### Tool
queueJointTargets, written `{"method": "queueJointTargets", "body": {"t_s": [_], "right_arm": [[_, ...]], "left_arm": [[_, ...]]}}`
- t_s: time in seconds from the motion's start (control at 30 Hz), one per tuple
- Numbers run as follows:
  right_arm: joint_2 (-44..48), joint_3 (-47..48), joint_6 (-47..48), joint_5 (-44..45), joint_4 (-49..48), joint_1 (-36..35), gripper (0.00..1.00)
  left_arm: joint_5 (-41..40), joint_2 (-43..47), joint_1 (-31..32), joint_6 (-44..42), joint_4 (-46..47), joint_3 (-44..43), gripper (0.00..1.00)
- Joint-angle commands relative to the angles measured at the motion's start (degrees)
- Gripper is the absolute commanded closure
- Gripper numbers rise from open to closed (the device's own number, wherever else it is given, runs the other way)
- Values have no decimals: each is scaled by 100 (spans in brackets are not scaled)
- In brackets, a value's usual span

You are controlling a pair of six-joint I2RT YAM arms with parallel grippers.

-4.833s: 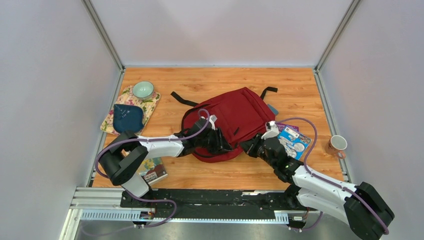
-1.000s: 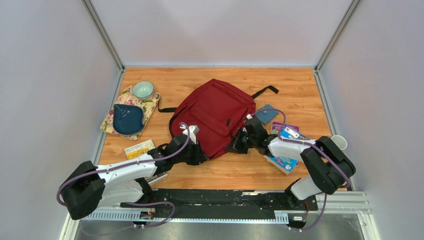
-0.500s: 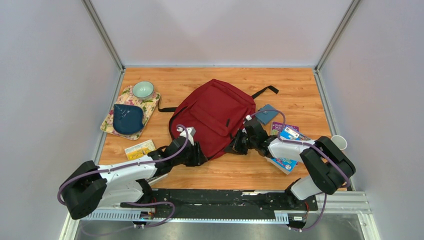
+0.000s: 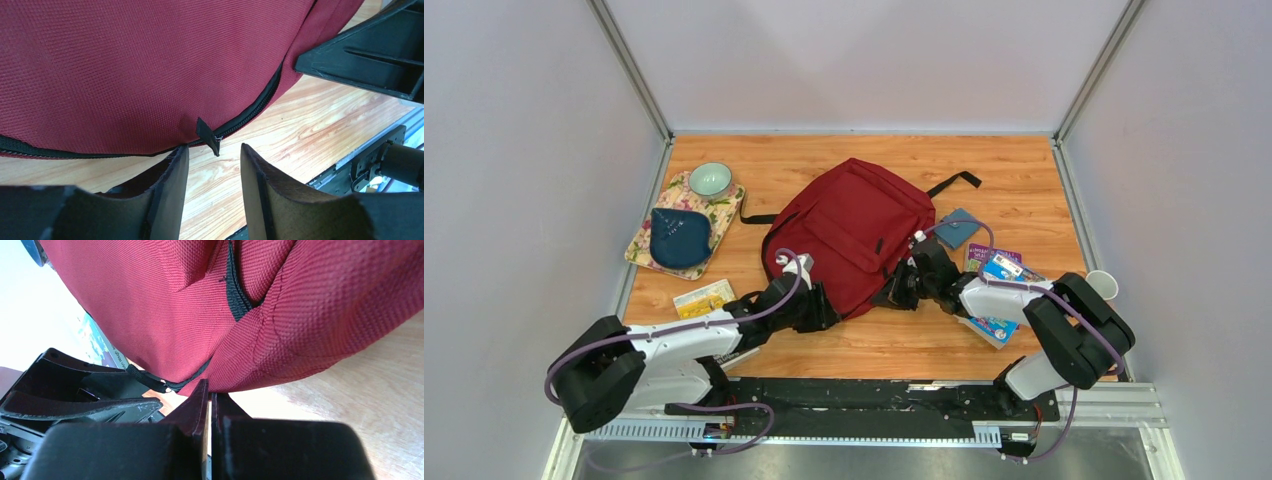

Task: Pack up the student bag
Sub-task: Unzip the student bag at the center of the board.

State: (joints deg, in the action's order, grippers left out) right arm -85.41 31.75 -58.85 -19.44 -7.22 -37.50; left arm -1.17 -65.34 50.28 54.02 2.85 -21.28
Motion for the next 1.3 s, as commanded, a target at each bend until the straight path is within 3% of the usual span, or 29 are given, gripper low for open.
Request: {"method": "queueJointTargets", "body": {"t_s": [0.0, 0.13, 0.33, 0.5, 0.57, 0.63, 0.67, 0.73, 0.93, 1.27], "right_arm": [[-20, -28, 58, -51, -227, -83, 100], [-11, -37, 84, -42, -236, -118, 100], [24, -63, 119, -16, -227, -153, 100], [94, -90, 189, 28, -192, -205, 100], [112, -99, 216, 72, -157, -223, 100], [138, -107, 251, 90, -139, -232, 100], [147, -116, 260, 98, -130, -241, 100], [147, -125, 277, 107, -139, -241, 100], [129, -125, 269, 99, -139, -241, 100], [129, -125, 286, 107, -130, -241, 100]], "left_arm": [[-68, -145, 26, 223, 163, -131, 52], [-50, -225, 26, 276, 172, -131, 63], [-76, -277, 26, 293, 145, -175, 73], [-120, -304, 26, 293, 93, -210, 76], [-129, -304, 26, 293, 101, -210, 89], [-155, -295, 26, 293, 93, -228, 92], [-190, -295, 34, 293, 84, -236, 92], [-226, -286, 17, 293, 67, -254, 79], [-331, -234, 17, 276, 58, -272, 66], [-806, 65, 17, 451, -4, -96, 63]]}}
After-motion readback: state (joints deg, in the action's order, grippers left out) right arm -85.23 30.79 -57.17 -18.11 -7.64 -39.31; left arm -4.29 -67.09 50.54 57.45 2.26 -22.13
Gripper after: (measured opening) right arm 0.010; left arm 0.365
